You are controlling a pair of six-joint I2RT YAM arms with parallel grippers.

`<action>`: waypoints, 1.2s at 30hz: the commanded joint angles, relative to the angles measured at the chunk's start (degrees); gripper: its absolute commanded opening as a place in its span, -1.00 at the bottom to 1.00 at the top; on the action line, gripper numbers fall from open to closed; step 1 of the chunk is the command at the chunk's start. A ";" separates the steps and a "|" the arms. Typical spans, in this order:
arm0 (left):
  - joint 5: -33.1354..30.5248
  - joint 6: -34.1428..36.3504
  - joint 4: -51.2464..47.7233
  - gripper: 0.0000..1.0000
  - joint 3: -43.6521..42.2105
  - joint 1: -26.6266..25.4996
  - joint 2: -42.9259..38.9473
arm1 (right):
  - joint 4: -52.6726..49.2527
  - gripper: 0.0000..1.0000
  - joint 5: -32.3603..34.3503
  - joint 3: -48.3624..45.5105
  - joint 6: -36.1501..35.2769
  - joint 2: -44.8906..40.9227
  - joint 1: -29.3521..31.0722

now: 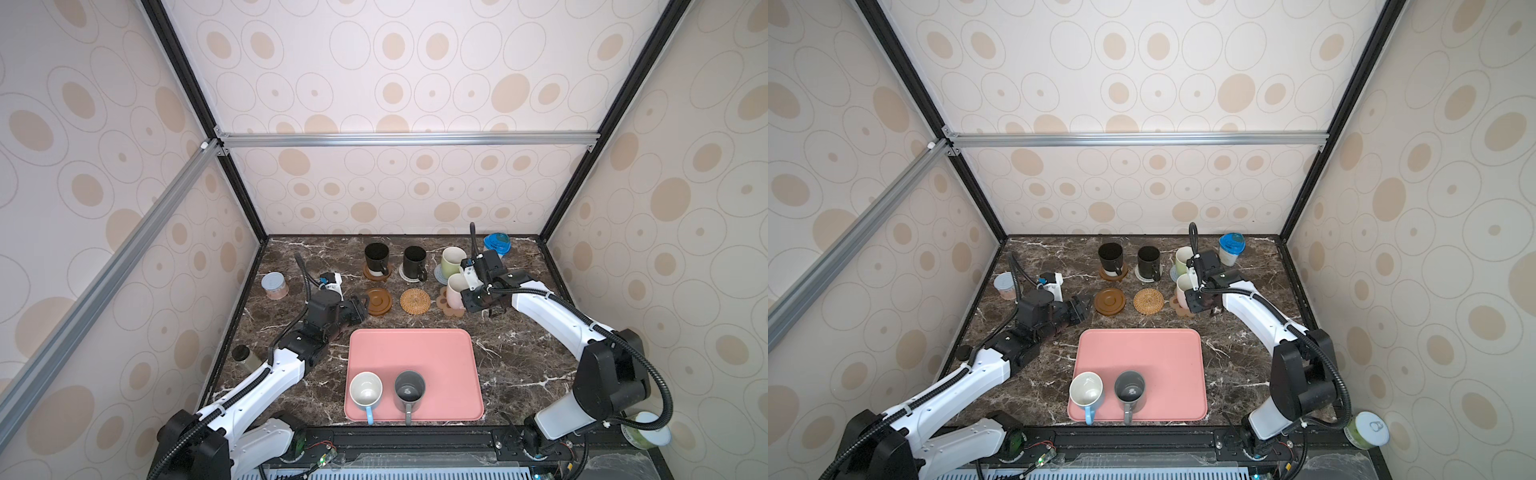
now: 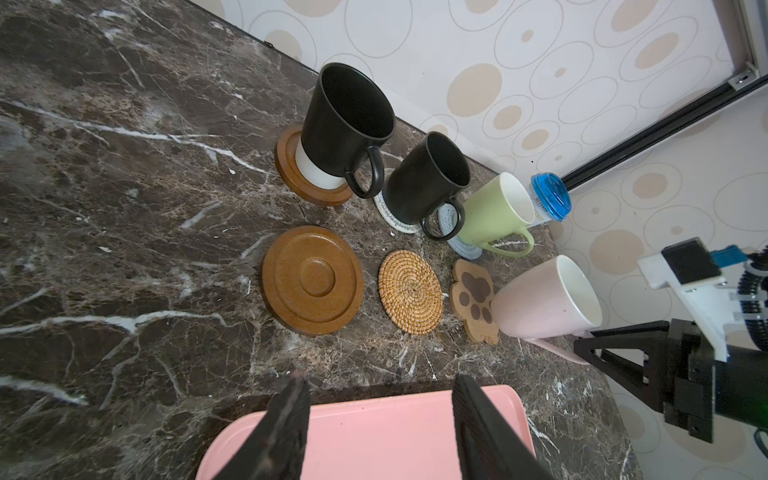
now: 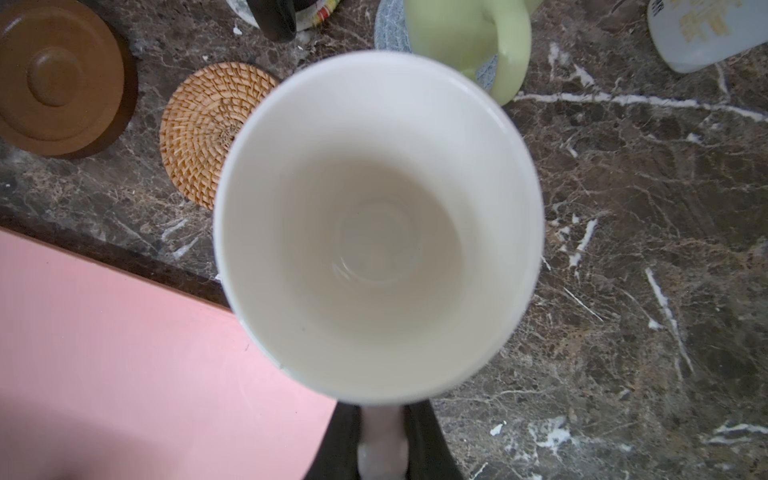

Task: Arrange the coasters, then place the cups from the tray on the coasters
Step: 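Lower the pale pink mug toward the paw-shaped coaster with the right gripper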

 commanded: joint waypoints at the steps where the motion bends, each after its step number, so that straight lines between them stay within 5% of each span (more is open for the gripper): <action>1: 0.03 -0.95 -0.41 0.13 -0.20 -0.19 -1.09 | 2.72 -0.87 -1.07 2.71 -1.70 0.52 -0.76; 36: 0.78 -1.26 -0.50 0.13 -1.00 -0.19 -2.76 | 4.40 -0.86 -2.03 6.12 -3.48 6.58 -1.19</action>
